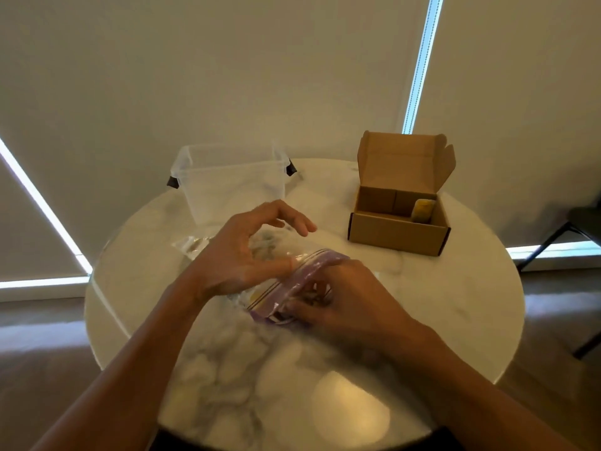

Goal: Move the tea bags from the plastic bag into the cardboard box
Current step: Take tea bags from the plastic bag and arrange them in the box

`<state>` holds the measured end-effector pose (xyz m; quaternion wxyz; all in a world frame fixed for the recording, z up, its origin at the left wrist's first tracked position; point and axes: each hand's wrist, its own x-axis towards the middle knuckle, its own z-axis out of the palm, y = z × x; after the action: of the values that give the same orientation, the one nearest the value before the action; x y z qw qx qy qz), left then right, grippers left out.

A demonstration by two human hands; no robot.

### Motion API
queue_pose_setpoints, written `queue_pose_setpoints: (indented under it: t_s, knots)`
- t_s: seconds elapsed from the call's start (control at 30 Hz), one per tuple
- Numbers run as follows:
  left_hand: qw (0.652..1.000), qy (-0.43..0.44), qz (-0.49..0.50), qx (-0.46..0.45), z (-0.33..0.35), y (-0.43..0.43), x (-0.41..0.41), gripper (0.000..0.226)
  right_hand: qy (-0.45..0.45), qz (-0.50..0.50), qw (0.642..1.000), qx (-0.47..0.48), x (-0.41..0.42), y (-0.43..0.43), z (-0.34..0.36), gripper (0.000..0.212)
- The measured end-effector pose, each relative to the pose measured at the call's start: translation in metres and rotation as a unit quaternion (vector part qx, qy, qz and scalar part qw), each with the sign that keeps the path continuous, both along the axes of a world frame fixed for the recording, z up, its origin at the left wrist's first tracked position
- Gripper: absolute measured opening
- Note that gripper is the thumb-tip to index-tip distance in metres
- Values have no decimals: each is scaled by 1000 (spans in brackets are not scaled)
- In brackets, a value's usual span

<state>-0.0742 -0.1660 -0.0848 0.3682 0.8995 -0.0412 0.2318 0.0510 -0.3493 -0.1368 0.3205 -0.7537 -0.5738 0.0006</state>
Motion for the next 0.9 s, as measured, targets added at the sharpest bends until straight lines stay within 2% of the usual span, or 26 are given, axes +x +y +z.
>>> queue_pose_setpoints:
  t_s: [0.1,0.13,0.2,0.3,0.43,0.5,0.6,0.7,0.8,0.9]
  knots:
    - [999,-24,33,-21,4,6,3,15,99,-37,994,20,13,-7,4,24]
    - [999,-26,37,-17,10,5,4,17,120,-43,991,44,15,-7,8,19]
    - [999,-28,35,22,20,0,6,35,128,-45,986,99,19,-3,19,11]
    - [996,-43,41,74,22,-14,9,55,105,-65,984,126,28,17,37,14]
    - [985,-88,92,118,-3,-35,3,57,63,-56,984,159,30,31,32,27]
    - [979,-86,126,137,-17,-45,-2,59,87,-28,982,167,27,28,24,29]
    - [969,-89,156,168,-29,-47,-9,51,127,-5,980,156,23,22,18,14]
    - [958,-153,199,138,-24,-33,-20,32,144,-14,979,147,24,15,18,8]
    - [923,-228,278,138,-15,-21,-30,26,148,1,976,159,21,14,17,15]
    - [915,-250,269,166,-18,-28,-36,29,159,19,974,159,12,16,17,32]
